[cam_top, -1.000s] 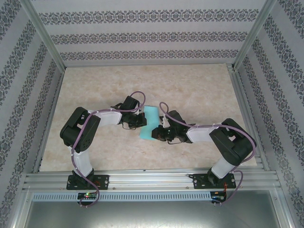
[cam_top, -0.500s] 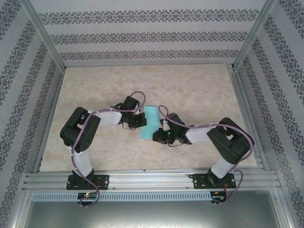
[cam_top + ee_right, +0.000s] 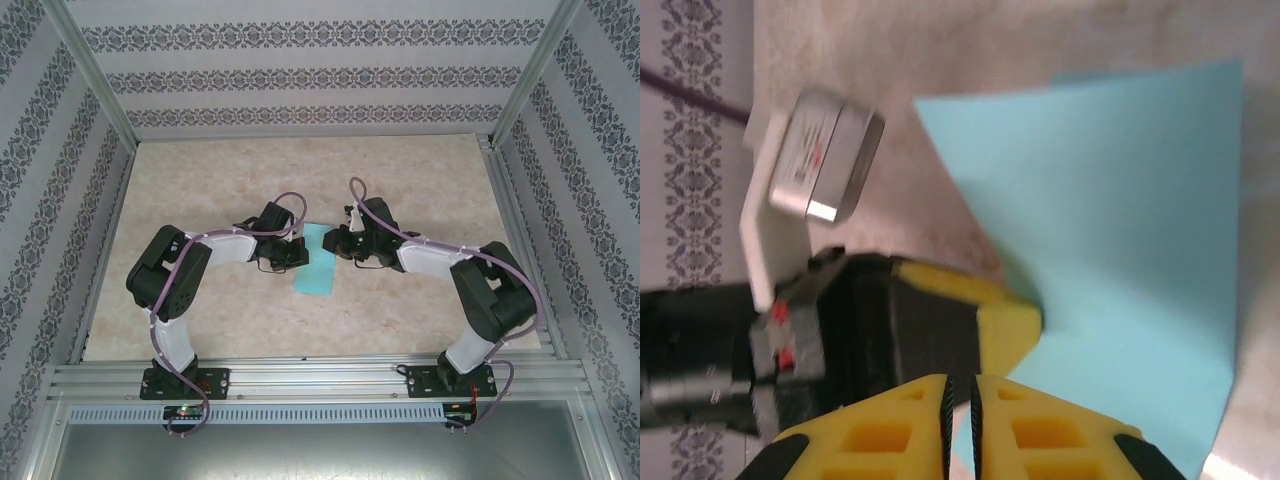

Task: Fold a paper plane with a square sheet of paper (pick it up from the middle)
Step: Fold the square sheet of paper in half at the center of the table.

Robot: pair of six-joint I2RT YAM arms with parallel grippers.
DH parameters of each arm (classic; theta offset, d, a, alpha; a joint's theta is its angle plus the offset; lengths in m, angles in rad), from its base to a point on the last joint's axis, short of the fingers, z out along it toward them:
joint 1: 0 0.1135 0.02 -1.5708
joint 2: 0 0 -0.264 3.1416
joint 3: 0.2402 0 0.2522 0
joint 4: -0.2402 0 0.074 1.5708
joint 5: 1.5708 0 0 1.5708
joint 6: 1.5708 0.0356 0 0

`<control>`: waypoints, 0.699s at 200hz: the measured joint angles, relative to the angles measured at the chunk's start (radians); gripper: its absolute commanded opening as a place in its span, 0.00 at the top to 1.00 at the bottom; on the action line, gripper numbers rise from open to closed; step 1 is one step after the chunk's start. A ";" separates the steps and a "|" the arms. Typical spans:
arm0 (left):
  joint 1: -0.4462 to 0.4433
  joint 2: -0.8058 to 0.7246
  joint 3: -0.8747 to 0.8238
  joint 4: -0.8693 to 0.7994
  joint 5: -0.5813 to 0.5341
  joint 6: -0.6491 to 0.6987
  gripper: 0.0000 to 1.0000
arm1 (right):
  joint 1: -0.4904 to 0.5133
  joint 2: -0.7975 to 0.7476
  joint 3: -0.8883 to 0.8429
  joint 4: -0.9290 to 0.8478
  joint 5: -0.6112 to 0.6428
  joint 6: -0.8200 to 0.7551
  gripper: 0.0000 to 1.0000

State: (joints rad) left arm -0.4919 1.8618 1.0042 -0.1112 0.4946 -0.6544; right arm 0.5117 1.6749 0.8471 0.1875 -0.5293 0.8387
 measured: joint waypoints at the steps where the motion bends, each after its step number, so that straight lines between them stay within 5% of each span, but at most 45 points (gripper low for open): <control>1: 0.000 0.000 0.000 0.000 0.000 0.000 1.00 | 0.000 0.006 0.004 -0.001 0.000 -0.002 0.84; 140: 0.000 0.002 0.000 0.000 0.003 0.007 1.00 | -0.031 0.211 0.055 -0.012 0.008 -0.060 0.83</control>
State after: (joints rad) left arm -0.4919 1.8637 1.0042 -0.1112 0.4973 -0.6472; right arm 0.4812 1.8858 0.9020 0.1753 -0.5213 0.7784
